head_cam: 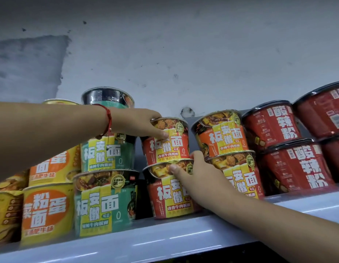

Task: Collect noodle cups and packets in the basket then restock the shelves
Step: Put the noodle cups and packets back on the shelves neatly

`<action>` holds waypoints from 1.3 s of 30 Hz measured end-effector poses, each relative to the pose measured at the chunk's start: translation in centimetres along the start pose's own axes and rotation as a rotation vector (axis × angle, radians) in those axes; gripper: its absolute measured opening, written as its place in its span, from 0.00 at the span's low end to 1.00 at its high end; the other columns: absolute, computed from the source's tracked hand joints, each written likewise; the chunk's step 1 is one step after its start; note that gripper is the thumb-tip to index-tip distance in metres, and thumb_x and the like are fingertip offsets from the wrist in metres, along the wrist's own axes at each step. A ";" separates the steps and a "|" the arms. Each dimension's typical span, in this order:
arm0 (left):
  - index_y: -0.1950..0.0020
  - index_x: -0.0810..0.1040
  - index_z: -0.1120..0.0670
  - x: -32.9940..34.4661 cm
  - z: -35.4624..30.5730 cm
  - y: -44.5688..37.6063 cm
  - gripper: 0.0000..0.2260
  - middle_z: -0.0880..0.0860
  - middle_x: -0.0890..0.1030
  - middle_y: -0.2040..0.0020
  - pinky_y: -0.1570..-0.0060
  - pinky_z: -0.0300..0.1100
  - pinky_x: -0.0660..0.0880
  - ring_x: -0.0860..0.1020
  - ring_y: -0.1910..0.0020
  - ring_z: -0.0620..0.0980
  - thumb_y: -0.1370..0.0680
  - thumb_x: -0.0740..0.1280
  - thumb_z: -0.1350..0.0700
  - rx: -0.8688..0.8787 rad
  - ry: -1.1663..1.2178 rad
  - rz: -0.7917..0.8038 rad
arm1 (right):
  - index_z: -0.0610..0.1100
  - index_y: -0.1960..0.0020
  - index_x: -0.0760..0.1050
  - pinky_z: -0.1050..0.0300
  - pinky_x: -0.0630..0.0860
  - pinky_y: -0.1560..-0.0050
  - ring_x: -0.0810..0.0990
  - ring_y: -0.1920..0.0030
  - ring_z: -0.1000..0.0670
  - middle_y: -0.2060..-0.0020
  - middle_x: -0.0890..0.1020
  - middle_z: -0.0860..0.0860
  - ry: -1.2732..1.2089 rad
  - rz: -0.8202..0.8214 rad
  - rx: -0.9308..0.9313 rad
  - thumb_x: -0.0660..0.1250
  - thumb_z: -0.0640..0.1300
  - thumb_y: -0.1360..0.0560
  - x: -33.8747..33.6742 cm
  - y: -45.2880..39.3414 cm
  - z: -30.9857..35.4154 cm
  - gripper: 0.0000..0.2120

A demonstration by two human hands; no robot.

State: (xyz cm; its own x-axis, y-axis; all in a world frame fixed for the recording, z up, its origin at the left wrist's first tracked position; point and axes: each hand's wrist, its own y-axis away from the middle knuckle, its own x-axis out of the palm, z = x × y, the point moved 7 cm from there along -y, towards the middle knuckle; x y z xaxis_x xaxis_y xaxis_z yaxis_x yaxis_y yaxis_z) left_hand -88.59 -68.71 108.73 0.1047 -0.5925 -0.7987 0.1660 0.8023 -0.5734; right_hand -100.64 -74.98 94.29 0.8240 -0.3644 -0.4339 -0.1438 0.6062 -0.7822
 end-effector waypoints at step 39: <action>0.38 0.71 0.47 0.2 -0.1 1.3 0.24 0.43 0.79 0.51 0.59 0.35 0.73 0.77 0.55 0.40 0.28 0.69 0.36 0.053 0.068 -0.127 | 0.52 0.28 0.53 0.46 0.81 0.48 0.81 0.46 0.45 0.41 0.77 0.49 0.112 -0.008 -0.005 0.58 0.81 0.40 0.7 0.2 0.4 0.51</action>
State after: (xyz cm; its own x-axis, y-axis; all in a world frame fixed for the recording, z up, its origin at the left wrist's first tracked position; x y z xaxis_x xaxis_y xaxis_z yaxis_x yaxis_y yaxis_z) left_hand -88.43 -67.75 107.81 0.0135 -0.6813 -0.7319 0.2250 0.7152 -0.6617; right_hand -99.91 -74.81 93.98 0.7587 -0.4460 -0.4749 -0.1406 0.5997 -0.7878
